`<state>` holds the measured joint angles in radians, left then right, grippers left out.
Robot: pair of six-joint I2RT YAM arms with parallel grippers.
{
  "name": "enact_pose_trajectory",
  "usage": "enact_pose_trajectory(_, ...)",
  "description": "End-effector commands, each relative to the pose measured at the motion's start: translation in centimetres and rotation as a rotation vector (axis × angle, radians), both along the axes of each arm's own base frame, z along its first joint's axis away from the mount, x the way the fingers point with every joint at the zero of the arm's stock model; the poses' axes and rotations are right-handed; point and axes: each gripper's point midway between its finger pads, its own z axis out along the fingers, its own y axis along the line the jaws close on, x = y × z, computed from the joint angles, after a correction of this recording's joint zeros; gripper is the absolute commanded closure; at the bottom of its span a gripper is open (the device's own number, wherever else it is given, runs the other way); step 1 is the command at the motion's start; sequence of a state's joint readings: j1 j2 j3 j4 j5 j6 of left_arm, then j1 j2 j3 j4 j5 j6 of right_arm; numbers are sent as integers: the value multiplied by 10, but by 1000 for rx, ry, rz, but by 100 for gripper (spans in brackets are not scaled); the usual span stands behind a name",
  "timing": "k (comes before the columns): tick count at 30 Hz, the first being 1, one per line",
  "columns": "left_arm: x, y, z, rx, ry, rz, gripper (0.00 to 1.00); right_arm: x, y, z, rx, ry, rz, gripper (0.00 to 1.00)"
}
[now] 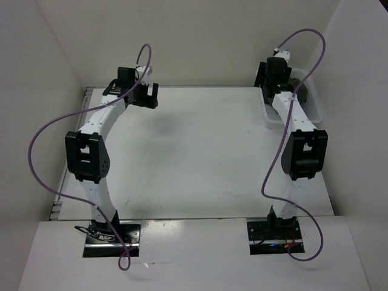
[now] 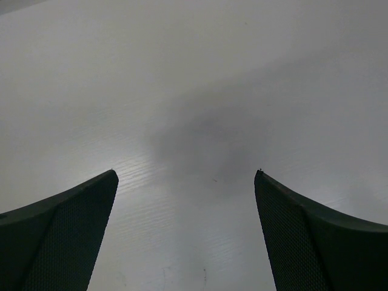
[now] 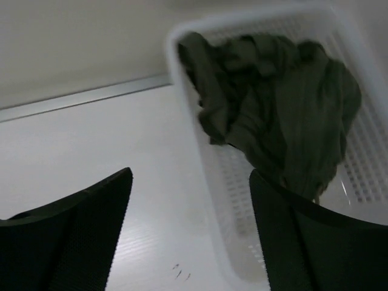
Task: Fold and stack the shorts
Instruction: Grab the shorts from the pile
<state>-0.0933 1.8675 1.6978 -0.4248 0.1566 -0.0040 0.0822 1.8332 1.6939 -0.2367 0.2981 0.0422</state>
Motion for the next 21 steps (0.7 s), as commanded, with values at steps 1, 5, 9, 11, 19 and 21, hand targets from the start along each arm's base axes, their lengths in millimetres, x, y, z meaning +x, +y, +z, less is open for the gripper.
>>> enact_pose_trajectory(1, 1, -29, -5, 30, 44, -42, 0, 9, -72, -9, 133, -49, -380, 21)
enact_pose_trajectory(5, 12, -50, -17, 51, 40, -63, 0, 14, -134, -30, 118, -81, -596, 21)
enact_pose_trajectory(9, 13, -66, -35, 74, 68, -80, 0, 27, -146, -59, 61, -52, -621, 18)
enact_pose_trajectory(11, 13, -69, -40, 85, 76, -81, 0, 31, -153, -66, 60, -51, -632, 15)
enact_pose_trajectory(19, 8, -71, -48, 95, 94, -84, 0, 20, -176, -110, 67, 44, -641, 5)
enact_pose_trajectory(21, 7, -71, -54, 99, 111, -84, 0, 25, -170, -122, 79, 71, -592, 5)
